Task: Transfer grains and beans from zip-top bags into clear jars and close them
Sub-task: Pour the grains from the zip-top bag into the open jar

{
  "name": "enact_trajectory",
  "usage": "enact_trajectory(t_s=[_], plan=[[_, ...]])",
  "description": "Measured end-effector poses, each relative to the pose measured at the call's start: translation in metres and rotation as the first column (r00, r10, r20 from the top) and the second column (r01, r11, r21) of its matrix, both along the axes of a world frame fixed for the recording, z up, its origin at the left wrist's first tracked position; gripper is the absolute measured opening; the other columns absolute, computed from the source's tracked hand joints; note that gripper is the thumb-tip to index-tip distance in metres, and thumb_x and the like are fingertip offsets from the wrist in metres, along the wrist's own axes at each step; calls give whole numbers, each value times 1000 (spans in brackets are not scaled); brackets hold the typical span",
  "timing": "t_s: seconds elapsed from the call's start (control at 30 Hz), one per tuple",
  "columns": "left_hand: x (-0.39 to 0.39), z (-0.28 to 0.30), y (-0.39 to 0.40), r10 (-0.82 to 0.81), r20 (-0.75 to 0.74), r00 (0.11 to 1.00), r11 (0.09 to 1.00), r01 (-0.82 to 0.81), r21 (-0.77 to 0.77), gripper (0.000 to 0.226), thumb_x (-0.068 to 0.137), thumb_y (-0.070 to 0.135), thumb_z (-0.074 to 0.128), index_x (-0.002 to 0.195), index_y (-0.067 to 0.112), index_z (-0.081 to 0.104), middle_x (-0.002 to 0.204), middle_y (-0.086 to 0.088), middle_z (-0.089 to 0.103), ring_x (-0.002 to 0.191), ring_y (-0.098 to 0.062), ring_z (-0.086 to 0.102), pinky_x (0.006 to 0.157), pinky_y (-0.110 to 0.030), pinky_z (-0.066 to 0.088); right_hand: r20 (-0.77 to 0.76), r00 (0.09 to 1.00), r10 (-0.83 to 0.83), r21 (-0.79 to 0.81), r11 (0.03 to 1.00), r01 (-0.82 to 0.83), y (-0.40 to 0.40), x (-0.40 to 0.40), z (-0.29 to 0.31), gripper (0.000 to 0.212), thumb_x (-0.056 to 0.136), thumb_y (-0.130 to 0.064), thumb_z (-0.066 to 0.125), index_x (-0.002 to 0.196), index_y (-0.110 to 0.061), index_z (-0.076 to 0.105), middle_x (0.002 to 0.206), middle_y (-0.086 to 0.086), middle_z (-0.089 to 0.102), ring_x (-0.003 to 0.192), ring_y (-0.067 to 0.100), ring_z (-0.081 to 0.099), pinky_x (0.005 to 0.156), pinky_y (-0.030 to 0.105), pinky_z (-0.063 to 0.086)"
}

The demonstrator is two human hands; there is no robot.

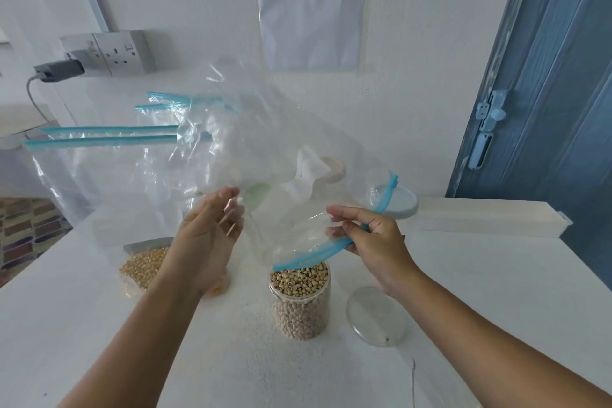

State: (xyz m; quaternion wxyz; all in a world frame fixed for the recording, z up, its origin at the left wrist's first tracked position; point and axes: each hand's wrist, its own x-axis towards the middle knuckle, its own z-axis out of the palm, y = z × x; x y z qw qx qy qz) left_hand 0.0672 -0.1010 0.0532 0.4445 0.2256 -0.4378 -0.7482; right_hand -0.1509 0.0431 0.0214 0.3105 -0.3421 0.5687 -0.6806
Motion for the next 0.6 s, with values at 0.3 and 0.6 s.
enact_trajectory(t_s=[0.3,0.6], plan=[[2,22,1,112,48,993,985,-104,-141,12,89,23,73,87,22,84,103,3,75,100,-20,62,91,-32,51,-70,997,-13,-49,999,9,-2,-1,-12,42,104,4,51,108,-28,80,108,-5,76,103,17,75,88,28,61],[-5,31,-4,152,5,988,985,-151,-83,22,91,3,69,85,21,81,85,0,75,95,-18,74,86,-29,55,-200,979,-40,-131,991,14,-9,-3,-15,45,103,3,54,108,-33,80,103,-5,75,102,18,70,95,32,58]])
